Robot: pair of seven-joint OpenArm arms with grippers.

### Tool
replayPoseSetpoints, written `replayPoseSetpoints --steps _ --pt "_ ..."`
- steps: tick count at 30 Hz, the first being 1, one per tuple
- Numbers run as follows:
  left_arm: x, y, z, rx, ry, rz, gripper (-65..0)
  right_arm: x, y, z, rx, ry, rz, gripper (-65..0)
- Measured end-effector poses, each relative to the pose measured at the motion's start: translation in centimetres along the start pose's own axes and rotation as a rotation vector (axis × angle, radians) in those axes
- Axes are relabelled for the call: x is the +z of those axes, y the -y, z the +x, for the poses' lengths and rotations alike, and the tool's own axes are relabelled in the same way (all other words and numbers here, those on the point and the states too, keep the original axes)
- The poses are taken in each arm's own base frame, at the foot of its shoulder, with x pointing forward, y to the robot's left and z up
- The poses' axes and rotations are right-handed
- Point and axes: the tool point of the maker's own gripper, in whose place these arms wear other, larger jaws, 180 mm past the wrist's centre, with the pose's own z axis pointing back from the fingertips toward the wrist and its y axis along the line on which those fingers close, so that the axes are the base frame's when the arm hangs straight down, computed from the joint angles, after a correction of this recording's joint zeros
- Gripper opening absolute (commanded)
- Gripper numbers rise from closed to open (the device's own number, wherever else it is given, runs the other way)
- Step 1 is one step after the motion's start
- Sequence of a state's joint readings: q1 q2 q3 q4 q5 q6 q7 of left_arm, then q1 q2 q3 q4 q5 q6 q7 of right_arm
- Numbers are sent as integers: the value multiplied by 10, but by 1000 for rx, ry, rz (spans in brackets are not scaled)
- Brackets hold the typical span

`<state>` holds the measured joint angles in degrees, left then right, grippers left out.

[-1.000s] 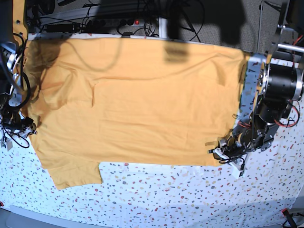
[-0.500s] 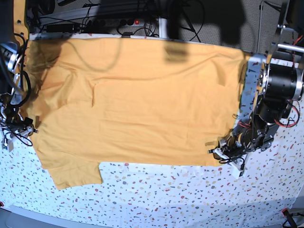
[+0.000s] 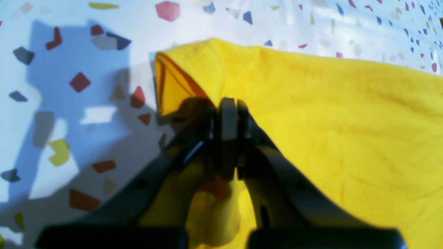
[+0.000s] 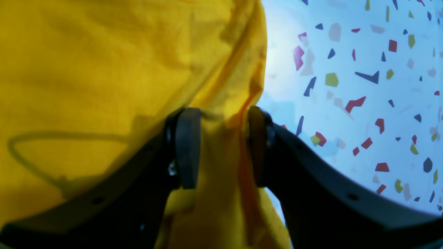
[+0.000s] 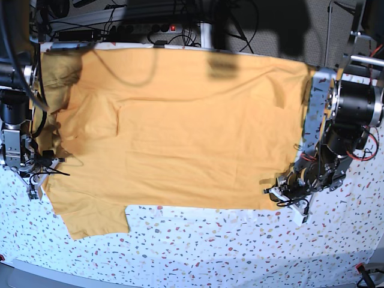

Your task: Fold the T-shirt properly

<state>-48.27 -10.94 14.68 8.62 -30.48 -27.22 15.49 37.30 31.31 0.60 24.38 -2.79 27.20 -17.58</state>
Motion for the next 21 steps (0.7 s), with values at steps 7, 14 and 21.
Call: replayPoseSetpoints --steps 7,14,21 --pt "0 0 0 0 0 0 -650 0 0 1 -62 7 1 -564" --pt "0 0 0 0 0 0 -650 0 -1 -1 -63 -12 4 -650" --pt "0 0 0 0 0 0 -650 3 0 4 -51 -19 0 -650"
